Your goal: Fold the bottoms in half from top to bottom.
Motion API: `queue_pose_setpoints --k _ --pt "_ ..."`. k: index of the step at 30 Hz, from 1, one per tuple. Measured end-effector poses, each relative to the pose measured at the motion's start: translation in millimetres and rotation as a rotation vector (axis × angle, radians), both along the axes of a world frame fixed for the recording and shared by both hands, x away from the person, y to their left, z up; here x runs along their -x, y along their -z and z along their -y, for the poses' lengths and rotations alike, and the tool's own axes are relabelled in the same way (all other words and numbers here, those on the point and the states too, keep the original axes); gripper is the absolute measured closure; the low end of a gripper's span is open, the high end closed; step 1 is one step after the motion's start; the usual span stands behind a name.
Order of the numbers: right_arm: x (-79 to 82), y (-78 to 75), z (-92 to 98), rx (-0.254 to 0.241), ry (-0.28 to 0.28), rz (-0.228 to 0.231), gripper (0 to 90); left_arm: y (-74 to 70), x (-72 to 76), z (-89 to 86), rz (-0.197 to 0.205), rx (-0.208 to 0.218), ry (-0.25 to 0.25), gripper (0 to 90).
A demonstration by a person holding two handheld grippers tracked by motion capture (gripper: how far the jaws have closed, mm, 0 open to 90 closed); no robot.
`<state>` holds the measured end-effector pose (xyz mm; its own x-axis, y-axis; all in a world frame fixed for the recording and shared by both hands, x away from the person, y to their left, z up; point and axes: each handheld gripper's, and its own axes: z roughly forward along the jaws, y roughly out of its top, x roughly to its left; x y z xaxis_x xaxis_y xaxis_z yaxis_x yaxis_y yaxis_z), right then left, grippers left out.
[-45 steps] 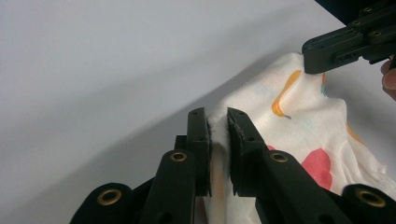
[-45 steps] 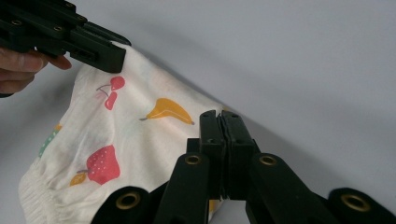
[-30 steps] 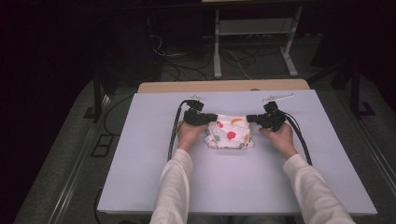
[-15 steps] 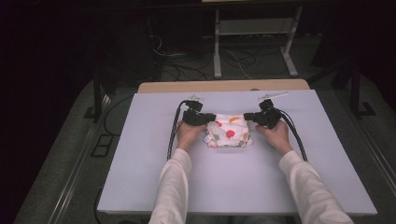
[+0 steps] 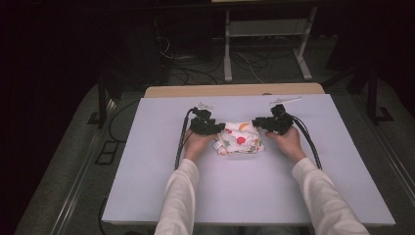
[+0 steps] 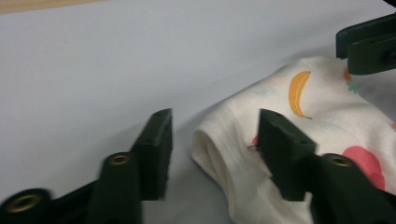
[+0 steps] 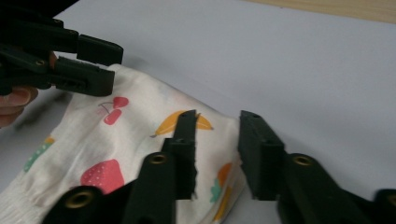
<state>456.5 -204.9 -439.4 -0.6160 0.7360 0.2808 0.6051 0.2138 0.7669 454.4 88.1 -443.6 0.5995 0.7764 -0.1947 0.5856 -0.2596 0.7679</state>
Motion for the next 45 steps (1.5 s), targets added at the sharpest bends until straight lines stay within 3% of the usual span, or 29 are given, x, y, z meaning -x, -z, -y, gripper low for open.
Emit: queue_pose_setpoints --k 4,6,9,13,16,23,34,45 --pt "1.6 0.2 1.5 -0.024 0.011 -0.005 42.5 -2.0 1.5 -2.0 -0.022 0.009 0.022 30.6" --pt "1.6 0.2 2.2 -0.011 0.014 -0.013 32.0 -3.6 1.7 -4.0 -0.032 0.041 0.029 25.0" --pt "2.0 -0.3 4.1 0.007 0.022 -0.028 18.4 -3.7 1.8 -4.9 -0.04 0.049 0.029 17.0" --pt "5.1 -3.8 10.7 -0.026 0.015 -0.034 11.8 -2.9 3.0 -4.2 -0.057 0.036 0.043 6.9" --pt "6.7 -7.8 14.8 -0.026 0.006 -0.035 0.0 -4.1 3.9 -4.4 -0.063 0.037 0.049 1.4" --pt "14.3 -18.3 25.4 -0.043 0.003 -0.024 0.0 -12.3 7.9 -8.6 -0.05 0.029 0.043 0.0" --pt "28.0 -29.4 39.2 -0.029 0.0 -0.006 0.0 -32.0 18.9 -23.6 -0.018 0.004 0.049 0.0" --pt "39.8 -36.5 51.5 -0.034 0.018 0.01 0.0 -43.5 35.4 -42.8 0.032 0.021 0.044 0.0"
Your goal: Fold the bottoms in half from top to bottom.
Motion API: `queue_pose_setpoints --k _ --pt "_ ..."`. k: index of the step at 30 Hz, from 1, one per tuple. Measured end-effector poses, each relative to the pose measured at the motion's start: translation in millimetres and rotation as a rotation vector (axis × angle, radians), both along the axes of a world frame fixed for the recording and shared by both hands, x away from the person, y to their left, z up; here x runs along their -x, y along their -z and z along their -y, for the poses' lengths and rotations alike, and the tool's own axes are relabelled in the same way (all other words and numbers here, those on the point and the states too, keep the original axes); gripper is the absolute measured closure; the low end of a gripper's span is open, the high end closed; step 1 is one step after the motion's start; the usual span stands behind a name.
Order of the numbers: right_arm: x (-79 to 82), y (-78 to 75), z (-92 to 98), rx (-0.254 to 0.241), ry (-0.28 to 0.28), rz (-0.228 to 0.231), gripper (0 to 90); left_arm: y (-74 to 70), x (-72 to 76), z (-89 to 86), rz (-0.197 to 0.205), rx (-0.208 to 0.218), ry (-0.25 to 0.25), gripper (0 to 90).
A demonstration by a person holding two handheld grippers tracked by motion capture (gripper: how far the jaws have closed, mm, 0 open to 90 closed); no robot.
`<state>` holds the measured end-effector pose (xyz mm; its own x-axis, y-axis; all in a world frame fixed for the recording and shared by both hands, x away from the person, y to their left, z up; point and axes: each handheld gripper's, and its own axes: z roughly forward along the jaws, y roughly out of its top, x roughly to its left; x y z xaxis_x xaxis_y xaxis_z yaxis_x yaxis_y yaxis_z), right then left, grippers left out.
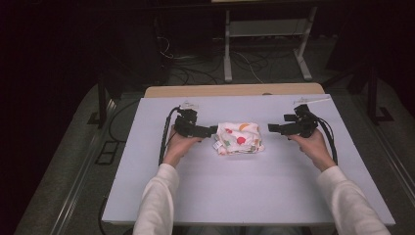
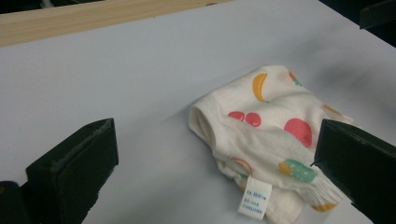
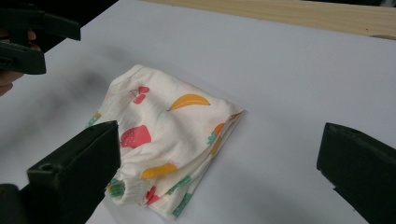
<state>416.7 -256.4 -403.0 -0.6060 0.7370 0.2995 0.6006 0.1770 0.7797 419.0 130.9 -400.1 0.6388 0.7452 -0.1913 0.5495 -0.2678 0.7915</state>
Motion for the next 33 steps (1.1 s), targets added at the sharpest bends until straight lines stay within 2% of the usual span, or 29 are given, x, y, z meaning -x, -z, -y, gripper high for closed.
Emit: queue_pose_setpoints --k 6,11,19,21,26,29,33 --pt "7.5 -1.8 2.7 0.012 -0.015 -0.011 0.0 0.7 12.3 -13.6 0.014 0.028 -0.009 0.0" --pt "17.1 -4.6 1.4 0.023 -0.03 -0.001 0.0 -1.6 22.0 -23.8 0.03 0.036 -0.024 0.0" --pt "36.8 -2.9 9.1 0.013 -0.01 0.008 0.0 -3.3 38.2 -37.8 0.049 0.06 -0.028 0.0" --pt "42.1 -1.1 11.3 0.013 -0.005 0.013 0.0 -1.7 42.2 -40.3 0.052 0.051 -0.028 0.0" --pt "53.5 1.0 16.1 -0.005 -0.002 0.012 0.0 0.1 53.4 -43.9 0.07 0.046 -0.015 0.0" --pt "61.5 0.2 16.6 -0.004 -0.004 0.02 0.0 0.9 60.6 -46.0 0.075 0.061 0.002 0.0" --pt "72.6 0.8 15.3 0.002 -0.009 0.031 0.0 2.1 69.9 -48.2 0.084 0.052 0.013 0.0"
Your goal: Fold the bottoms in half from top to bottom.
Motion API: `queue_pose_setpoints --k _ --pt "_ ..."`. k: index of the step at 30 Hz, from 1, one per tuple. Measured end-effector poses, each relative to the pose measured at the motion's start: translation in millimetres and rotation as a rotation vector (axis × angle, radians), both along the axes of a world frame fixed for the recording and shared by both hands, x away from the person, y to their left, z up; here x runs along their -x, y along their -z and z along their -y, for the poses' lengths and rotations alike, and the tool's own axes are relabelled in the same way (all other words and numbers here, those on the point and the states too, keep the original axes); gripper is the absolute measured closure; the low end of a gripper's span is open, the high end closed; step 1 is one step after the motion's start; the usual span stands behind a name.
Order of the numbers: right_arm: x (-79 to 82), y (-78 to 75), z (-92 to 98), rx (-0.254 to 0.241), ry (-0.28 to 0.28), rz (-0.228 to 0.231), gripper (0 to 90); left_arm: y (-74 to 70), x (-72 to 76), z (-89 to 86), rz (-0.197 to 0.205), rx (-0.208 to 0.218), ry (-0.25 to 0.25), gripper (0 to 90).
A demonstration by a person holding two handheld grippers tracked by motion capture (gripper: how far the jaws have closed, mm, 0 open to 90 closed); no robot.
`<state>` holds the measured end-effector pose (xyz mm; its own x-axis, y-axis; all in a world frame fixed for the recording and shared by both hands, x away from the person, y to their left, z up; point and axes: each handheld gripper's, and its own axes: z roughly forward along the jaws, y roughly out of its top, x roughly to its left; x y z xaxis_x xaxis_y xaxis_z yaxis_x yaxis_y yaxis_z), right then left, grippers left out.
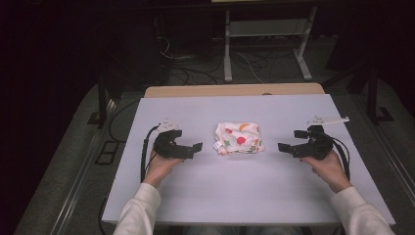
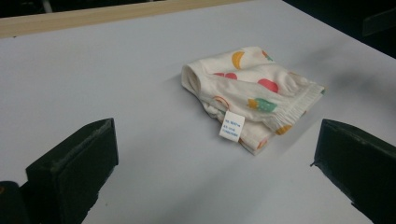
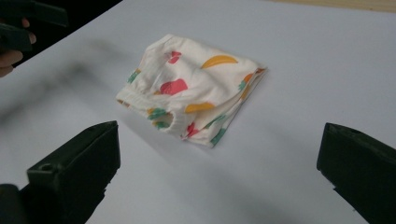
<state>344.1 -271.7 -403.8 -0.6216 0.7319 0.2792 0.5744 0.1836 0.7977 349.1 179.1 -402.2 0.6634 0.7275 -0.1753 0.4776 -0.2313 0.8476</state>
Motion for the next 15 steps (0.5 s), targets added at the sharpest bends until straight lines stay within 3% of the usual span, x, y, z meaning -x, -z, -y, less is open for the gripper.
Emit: queue_pose_setpoints --k 15 --pt "35.6 14.5 4.1 0.005 0.004 0.007 0.0 1.6 37.5 -3.5 0.083 0.001 0.021 0.0"
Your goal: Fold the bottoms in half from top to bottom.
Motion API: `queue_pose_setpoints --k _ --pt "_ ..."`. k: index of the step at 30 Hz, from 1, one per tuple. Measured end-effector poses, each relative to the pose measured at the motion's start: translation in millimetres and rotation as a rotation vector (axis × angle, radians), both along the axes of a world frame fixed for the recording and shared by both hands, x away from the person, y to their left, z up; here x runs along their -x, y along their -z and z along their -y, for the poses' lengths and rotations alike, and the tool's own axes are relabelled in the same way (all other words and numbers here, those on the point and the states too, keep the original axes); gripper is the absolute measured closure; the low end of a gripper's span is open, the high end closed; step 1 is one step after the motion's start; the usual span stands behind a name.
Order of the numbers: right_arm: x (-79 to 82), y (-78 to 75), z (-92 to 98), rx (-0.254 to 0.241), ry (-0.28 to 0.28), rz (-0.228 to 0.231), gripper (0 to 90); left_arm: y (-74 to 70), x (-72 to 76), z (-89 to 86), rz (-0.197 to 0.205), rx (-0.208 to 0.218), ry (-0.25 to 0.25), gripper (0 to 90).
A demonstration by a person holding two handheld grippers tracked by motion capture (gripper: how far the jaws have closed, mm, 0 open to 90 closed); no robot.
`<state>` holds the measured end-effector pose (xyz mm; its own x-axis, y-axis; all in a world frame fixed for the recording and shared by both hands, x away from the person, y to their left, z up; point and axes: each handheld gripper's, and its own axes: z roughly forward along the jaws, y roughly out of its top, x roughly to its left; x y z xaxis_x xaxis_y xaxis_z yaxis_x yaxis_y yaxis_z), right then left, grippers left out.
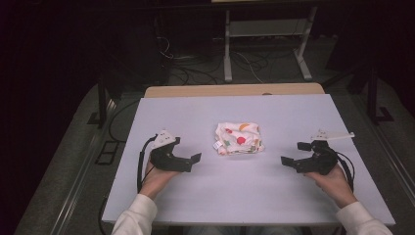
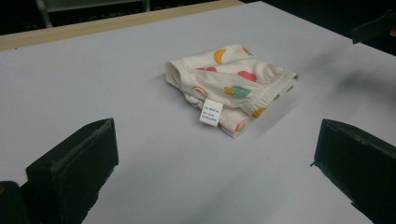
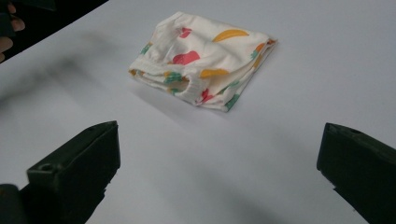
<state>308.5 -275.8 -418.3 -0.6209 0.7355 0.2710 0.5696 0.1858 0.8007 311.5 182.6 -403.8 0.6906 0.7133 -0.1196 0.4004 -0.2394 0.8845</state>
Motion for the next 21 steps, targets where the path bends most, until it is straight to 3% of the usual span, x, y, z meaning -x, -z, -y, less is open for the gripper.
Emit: queue_pose_setpoints --k 11,21 --pt "27.1 7.5 3.8 -0.008 0.0 0.012 0.0 7.0 23.2 0.4 0.02 0.006 0.016 0.0" --pt "42.4 14.9 -0.7 0.008 -0.018 0.018 0.0 14.8 38.9 -1.4 0.036 -0.008 0.016 0.0"
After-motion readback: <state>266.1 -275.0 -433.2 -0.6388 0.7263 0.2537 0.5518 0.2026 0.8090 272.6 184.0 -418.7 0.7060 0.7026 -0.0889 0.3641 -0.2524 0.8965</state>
